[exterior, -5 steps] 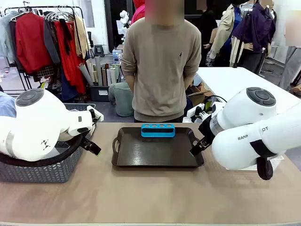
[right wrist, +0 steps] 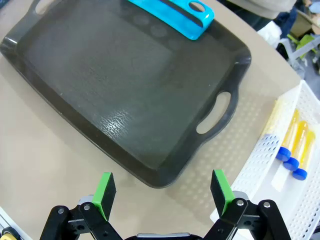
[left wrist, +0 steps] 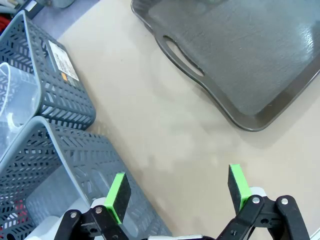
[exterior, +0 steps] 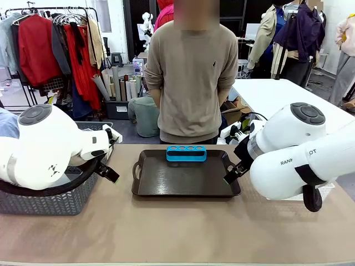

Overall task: Prepare the laboratory tools.
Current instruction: Pick up one Large Measuring Cup and place it on the Handle tray.

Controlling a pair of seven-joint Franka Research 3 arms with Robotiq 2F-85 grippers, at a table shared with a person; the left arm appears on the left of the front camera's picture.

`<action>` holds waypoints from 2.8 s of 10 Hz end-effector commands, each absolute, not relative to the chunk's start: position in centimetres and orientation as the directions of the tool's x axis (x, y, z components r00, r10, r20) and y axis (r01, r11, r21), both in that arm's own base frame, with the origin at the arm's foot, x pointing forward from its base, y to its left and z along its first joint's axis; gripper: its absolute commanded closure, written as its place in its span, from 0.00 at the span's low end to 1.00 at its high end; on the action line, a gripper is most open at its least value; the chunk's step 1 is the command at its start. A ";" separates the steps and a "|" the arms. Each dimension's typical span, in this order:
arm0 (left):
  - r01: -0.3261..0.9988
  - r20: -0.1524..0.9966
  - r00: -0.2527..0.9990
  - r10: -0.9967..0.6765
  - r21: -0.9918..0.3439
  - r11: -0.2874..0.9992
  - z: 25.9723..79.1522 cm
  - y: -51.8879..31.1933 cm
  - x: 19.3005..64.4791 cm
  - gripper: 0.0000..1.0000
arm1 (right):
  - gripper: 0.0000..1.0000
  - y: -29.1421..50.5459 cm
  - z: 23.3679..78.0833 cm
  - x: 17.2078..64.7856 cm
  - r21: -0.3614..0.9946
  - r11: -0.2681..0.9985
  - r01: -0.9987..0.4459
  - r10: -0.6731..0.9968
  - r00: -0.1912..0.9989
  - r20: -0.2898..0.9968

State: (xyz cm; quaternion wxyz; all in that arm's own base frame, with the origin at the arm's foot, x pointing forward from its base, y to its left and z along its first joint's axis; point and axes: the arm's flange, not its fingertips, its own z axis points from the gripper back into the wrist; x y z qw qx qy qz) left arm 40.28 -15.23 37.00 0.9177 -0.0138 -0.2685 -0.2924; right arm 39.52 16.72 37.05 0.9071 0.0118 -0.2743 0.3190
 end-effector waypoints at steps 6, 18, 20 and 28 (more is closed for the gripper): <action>0.543 0.501 0.685 -0.528 0.131 0.829 37.0 -15.2 40.3 0.00 | 0.00 16.7 37.1 39.5 -0.154 0.797 -0.585 0.572 0.645 0.507; 0.620 0.424 0.711 -0.560 -0.003 0.785 39.7 -18.5 40.3 0.00 | 0.00 18.4 39.9 38.9 0.039 0.751 -0.659 0.555 0.662 0.503; 0.661 0.444 0.702 -0.557 -0.116 0.742 42.3 -19.4 40.5 0.00 | 0.00 19.5 42.2 38.4 0.144 0.711 -0.688 0.564 0.681 0.468; 0.801 0.497 0.523 -0.693 -0.008 0.599 50.7 -20.2 41.9 0.00 | 0.00 15.9 50.7 40.3 0.086 0.642 -0.761 0.600 0.570 0.562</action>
